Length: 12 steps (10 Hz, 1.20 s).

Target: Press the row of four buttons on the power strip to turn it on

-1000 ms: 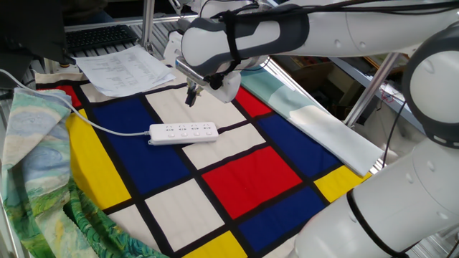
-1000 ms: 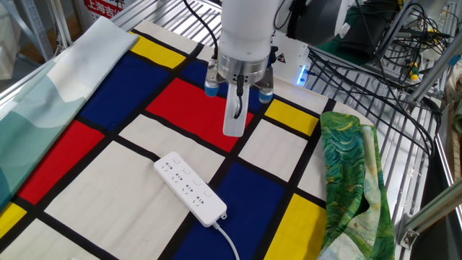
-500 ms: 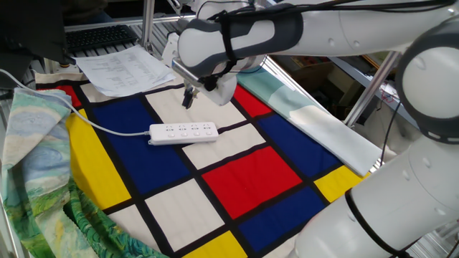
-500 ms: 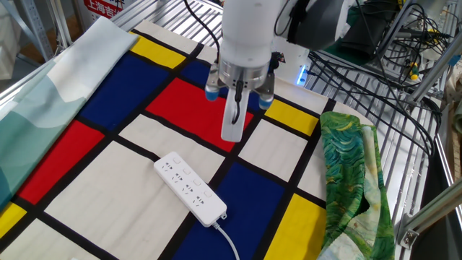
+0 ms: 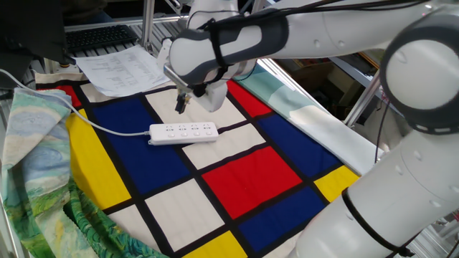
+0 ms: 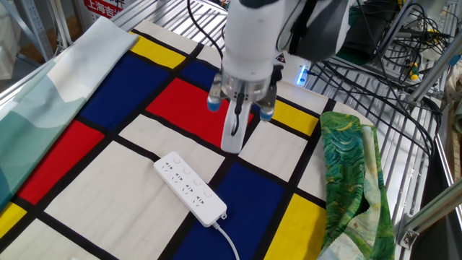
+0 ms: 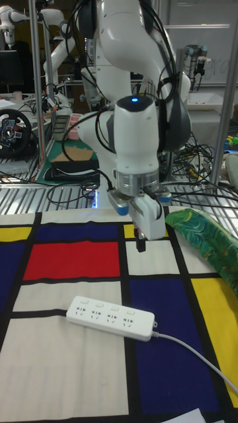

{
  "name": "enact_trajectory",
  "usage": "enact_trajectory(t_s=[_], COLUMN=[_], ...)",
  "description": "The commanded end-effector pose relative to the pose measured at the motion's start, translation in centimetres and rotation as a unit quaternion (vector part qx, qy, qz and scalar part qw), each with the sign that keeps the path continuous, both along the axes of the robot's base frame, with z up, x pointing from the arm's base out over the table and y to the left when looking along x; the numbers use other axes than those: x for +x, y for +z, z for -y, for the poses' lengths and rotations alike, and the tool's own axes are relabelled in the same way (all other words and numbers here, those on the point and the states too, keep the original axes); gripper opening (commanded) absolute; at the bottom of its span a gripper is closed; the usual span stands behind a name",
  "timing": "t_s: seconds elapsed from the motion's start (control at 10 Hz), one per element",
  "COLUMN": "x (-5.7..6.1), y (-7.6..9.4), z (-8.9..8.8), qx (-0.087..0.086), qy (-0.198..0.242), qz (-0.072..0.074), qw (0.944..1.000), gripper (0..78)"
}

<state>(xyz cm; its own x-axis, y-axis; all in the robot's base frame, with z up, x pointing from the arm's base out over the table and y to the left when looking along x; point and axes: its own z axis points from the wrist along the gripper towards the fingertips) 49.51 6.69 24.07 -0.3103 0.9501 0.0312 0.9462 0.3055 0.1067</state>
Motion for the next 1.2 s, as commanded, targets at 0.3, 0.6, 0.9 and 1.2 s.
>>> enact_trajectory(t_s=[0.3,0.6,0.9,1.2], x=[1.4,2.1,2.4,2.8], y=[-1.5,-3.0,-4.0,-5.1], z=[0.1,0.2,0.8,0.8], qx=[0.002,0.004,0.007,0.010], qy=[-0.035,-0.062,-0.089,-0.126], qz=[0.000,-0.001,-0.003,-0.006], qw=[0.9994,0.9980,0.9960,0.9920], gripper=[0.0,0.0,0.0,0.0])
